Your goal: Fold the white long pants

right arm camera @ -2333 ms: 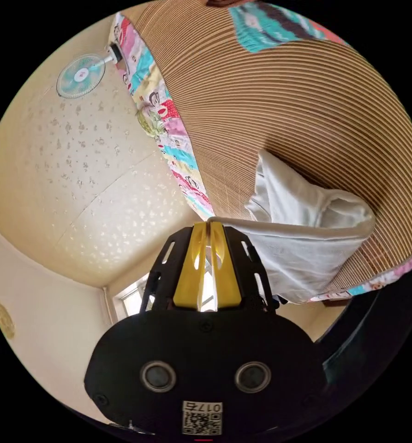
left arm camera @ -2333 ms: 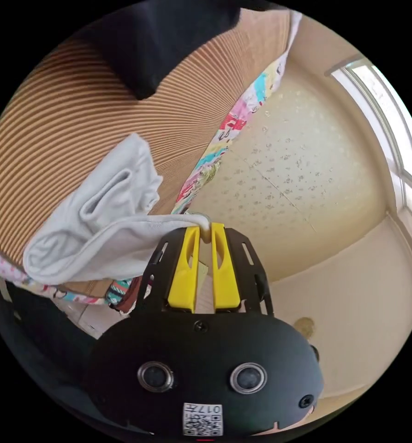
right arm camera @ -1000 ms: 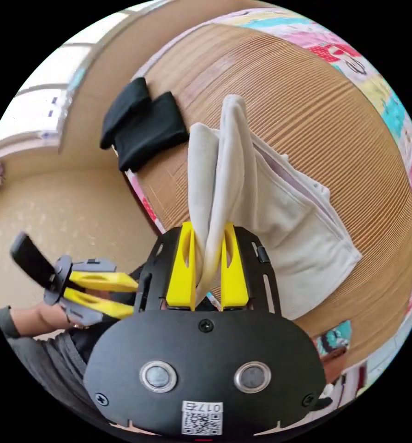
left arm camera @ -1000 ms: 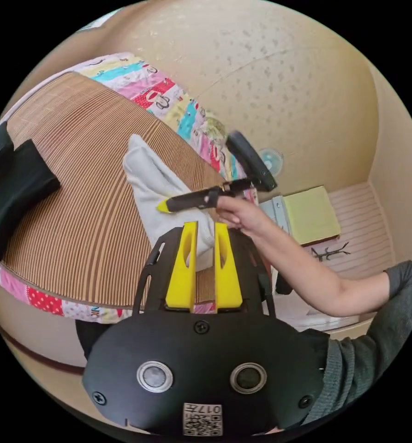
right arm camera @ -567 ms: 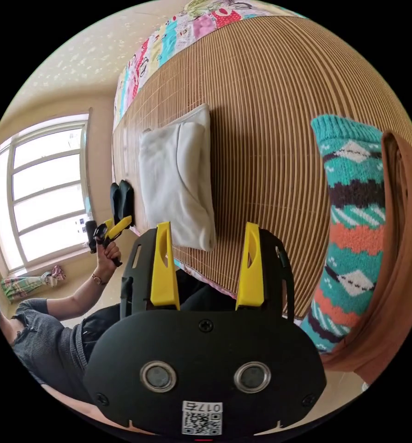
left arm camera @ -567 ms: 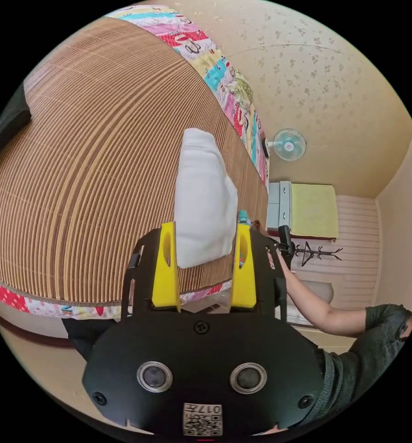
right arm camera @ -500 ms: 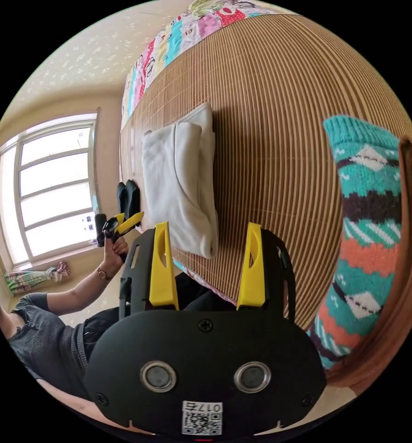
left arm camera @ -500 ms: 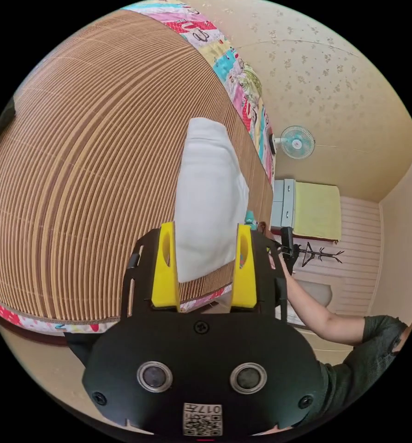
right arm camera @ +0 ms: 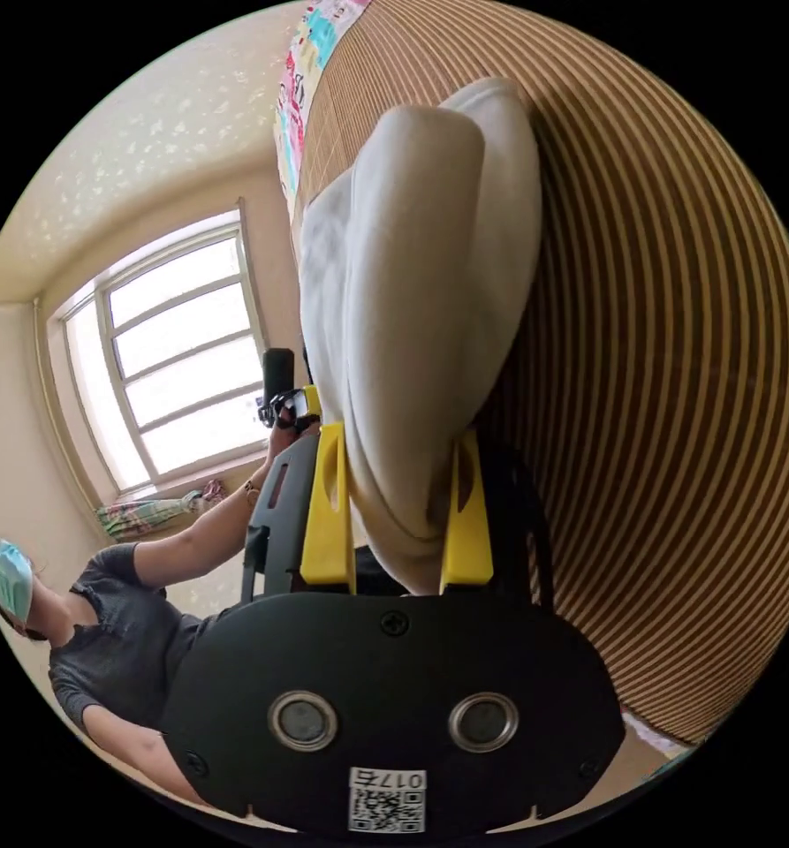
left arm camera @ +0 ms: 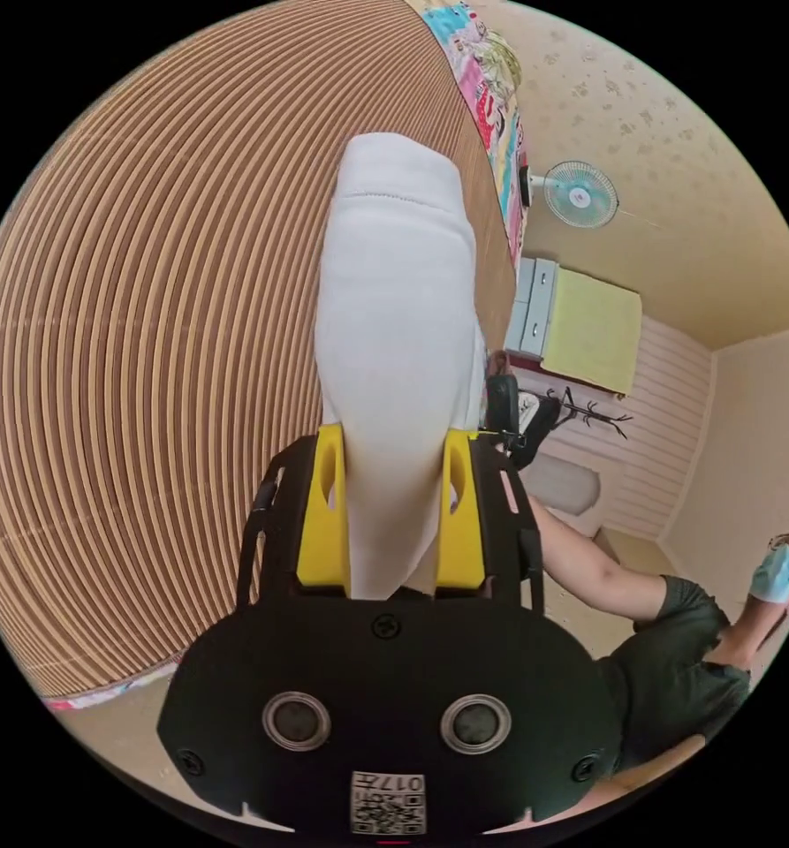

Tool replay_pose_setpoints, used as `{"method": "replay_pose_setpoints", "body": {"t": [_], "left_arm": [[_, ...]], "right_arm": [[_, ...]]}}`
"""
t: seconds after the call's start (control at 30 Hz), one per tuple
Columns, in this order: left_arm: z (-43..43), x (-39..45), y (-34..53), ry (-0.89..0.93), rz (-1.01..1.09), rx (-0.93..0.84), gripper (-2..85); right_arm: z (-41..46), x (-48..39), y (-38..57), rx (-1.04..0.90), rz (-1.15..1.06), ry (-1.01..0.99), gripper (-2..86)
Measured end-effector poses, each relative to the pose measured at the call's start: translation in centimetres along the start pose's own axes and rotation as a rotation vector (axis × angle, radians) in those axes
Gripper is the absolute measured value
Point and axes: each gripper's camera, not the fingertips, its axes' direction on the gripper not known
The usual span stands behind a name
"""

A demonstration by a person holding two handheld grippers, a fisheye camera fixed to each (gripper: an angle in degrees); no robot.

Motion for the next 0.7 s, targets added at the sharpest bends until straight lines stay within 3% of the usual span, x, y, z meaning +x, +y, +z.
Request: {"method": "replay_pose_setpoints", "body": {"t": [0.27, 0.5, 0.7], "left_arm": [[-4.3, -2.5, 9.9, 0.199, 0.103, -0.176, 14.5], [-9.5, 1.8, 12.2, 0.148, 0.398, -0.221, 14.6], [-9.8, 1.1, 11.3, 0.237, 0.581, -0.347, 14.7]], "right_arm": [[5.3, -4.5, 17.8, 0.24, -0.026, -0.177, 13.7], [7.6, -13.7, 28.9, 0.463, -0.19, -0.038, 13.8], [10.7, -19.5, 37.3, 0.666, -0.234, 0.106, 13.9]]}}
